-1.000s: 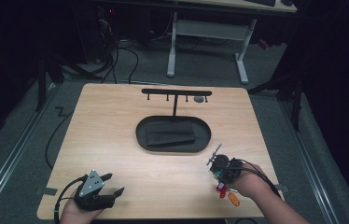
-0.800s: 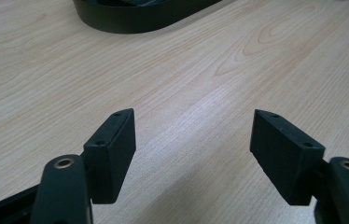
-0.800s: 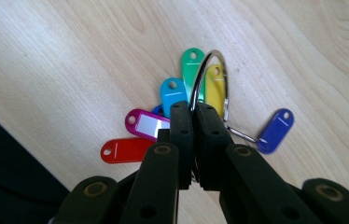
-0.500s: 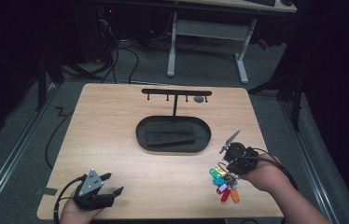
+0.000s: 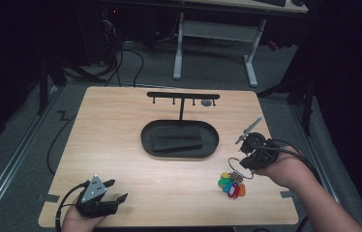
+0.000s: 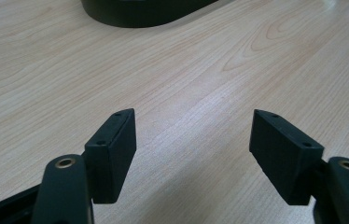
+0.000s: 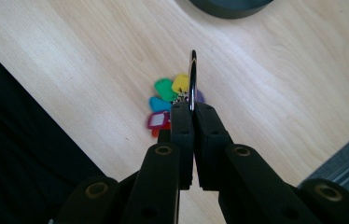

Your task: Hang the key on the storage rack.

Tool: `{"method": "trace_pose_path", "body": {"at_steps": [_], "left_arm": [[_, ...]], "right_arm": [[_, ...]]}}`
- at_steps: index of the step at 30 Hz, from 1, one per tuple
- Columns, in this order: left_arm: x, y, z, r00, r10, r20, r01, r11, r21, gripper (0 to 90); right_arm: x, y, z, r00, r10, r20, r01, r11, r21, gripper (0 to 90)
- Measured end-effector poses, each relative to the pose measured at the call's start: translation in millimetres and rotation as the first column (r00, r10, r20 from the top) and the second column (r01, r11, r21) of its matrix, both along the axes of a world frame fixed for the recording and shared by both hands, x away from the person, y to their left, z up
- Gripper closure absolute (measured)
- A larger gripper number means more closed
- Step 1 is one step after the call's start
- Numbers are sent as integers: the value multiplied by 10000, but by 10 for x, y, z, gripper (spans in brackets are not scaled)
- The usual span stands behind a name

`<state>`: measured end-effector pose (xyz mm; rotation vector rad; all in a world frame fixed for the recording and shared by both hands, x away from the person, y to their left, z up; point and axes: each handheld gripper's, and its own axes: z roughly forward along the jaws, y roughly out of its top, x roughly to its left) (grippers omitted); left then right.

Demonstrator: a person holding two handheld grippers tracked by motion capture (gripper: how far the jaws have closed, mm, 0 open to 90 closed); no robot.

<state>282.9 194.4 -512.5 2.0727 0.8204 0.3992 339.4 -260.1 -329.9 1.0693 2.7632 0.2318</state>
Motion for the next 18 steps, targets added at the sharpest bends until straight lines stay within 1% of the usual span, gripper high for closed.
{"method": "trace_pose_path", "body": {"at_steps": [5,8,9,11,12,15,18], "left_arm": [[6,-9,-1,10000,26,38,-26,10000,-34,323],[12,-18,-2,10000,20,62,-20,10000,-56,323],[11,-21,1,10000,-7,93,7,10000,-45,321],[11,-19,2,9999,-13,122,14,10000,-47,316],[10,-13,8,9999,-3,171,5,9999,-131,314],[5,-3,15,9998,7,223,-2,9998,-202,313],[1,4,12,9998,9,213,-4,9997,-229,310]], "right_arm": [[30,39,185,9998,0,191,2,10000,-97,882],[47,55,241,9996,-20,275,23,10000,-93,882],[74,71,289,9992,-37,390,41,9999,-98,882],[102,83,313,9990,-36,436,41,9999,-104,882],[120,95,323,9989,-60,464,66,9999,-112,882],[168,122,332,9988,-55,485,57,10000,-53,882],[231,157,342,9987,-23,503,25,10000,-28,882]]}}
